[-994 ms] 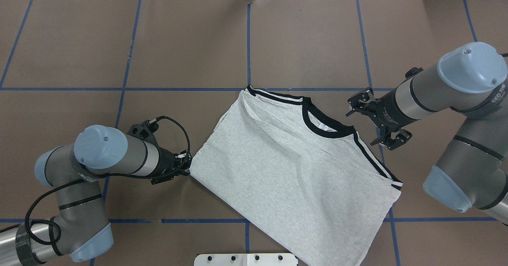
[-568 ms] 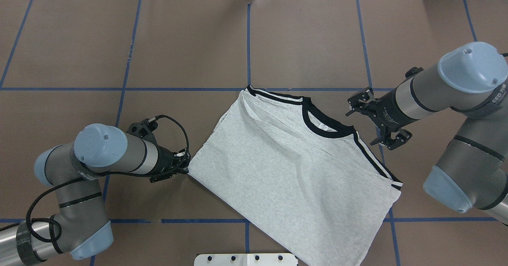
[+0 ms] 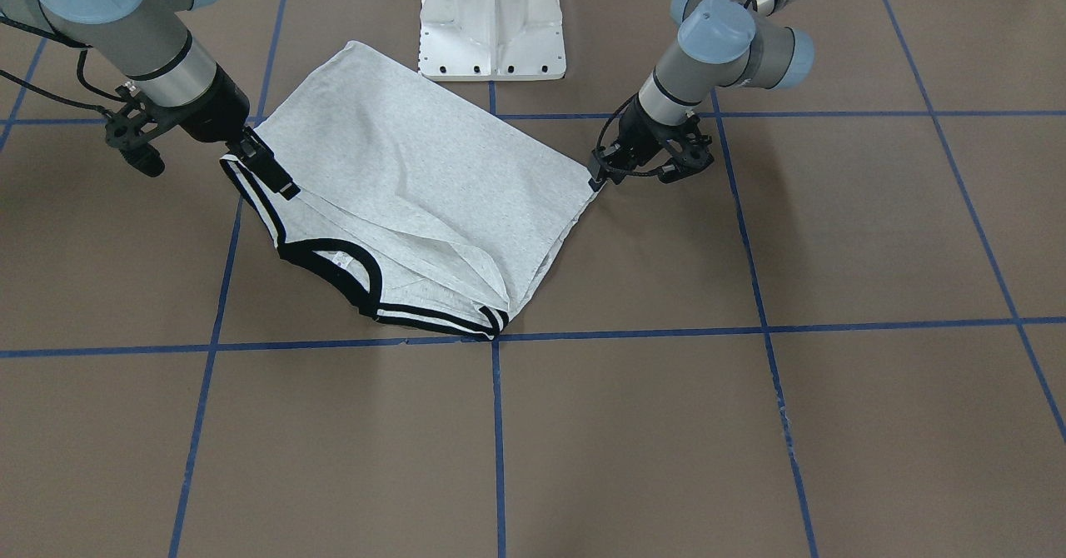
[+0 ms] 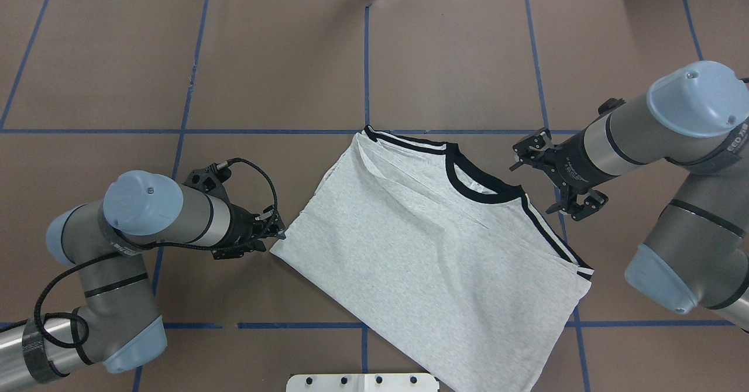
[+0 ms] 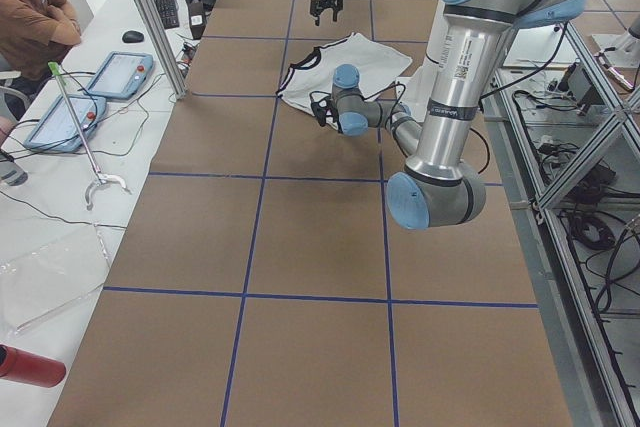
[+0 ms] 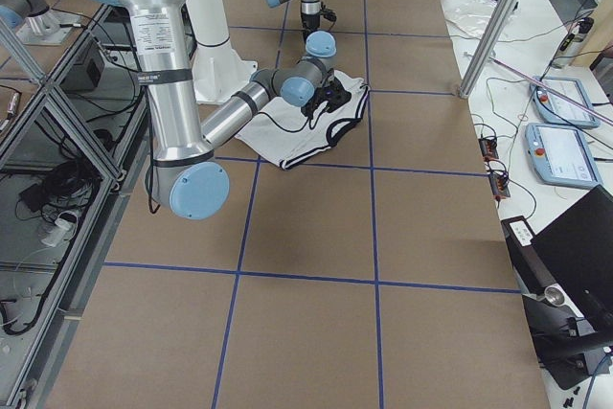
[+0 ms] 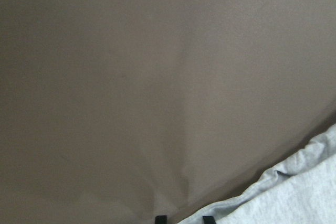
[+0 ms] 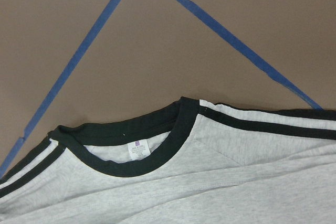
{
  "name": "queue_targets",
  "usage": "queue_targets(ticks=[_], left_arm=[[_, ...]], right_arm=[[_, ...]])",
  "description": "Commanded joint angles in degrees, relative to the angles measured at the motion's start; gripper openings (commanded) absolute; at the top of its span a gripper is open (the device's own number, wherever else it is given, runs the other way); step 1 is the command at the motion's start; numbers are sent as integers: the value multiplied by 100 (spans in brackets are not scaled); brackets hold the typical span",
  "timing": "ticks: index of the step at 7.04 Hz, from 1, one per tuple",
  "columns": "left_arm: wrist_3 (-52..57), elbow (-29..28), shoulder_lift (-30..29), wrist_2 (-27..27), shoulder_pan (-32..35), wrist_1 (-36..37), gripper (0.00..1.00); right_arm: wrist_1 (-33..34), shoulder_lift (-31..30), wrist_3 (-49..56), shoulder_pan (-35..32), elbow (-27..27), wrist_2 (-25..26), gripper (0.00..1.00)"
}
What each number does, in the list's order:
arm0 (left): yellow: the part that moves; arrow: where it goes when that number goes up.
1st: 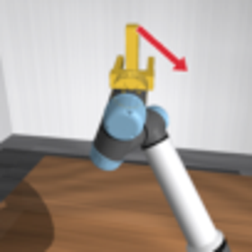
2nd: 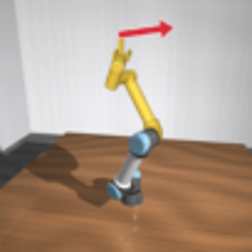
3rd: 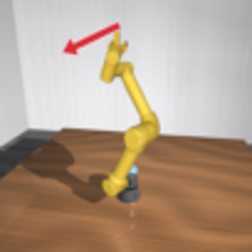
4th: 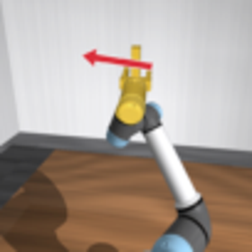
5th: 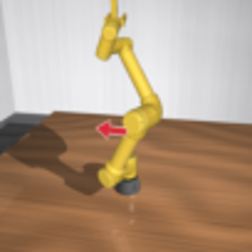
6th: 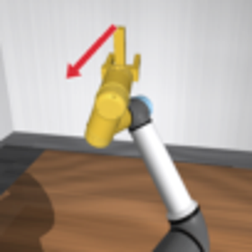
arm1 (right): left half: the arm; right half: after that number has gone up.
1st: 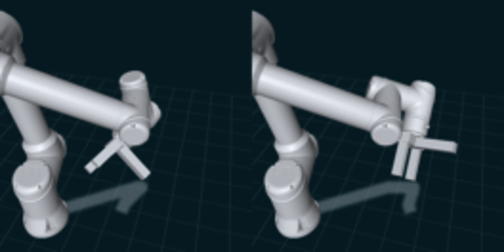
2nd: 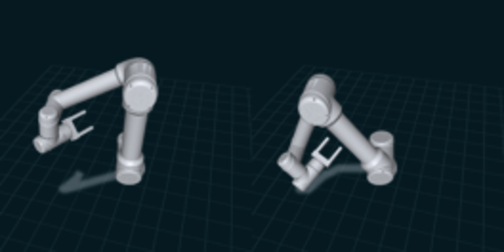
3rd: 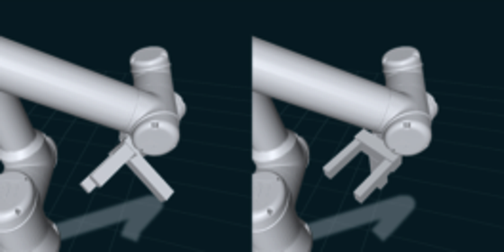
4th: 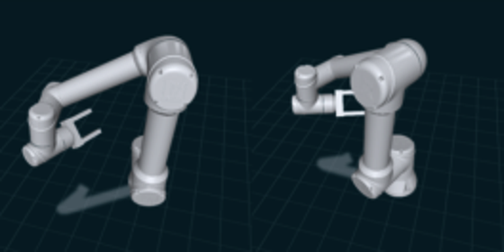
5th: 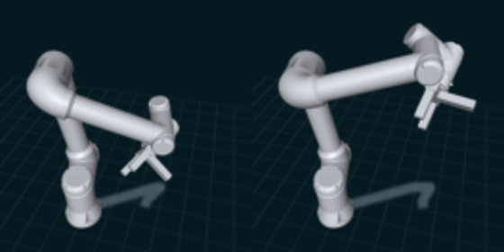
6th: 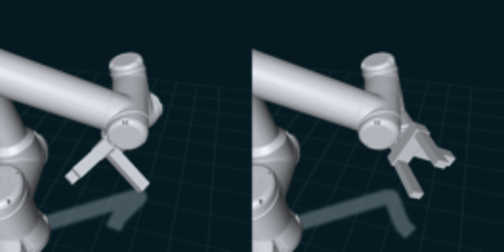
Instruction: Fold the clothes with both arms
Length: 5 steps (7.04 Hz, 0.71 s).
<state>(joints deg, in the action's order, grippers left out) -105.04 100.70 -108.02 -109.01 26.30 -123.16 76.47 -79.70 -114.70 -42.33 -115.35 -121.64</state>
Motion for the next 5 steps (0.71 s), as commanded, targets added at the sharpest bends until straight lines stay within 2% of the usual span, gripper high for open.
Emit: queue_targets(ticks=[1,5], left_arm=[[-42,-15,-43,3,-20,2,60],[-51,-77,-52,3,-81,2,55]], right_arm=[[0,-1,0,-4,4,0,100],[0,-1,0,-13,4,0,100]])
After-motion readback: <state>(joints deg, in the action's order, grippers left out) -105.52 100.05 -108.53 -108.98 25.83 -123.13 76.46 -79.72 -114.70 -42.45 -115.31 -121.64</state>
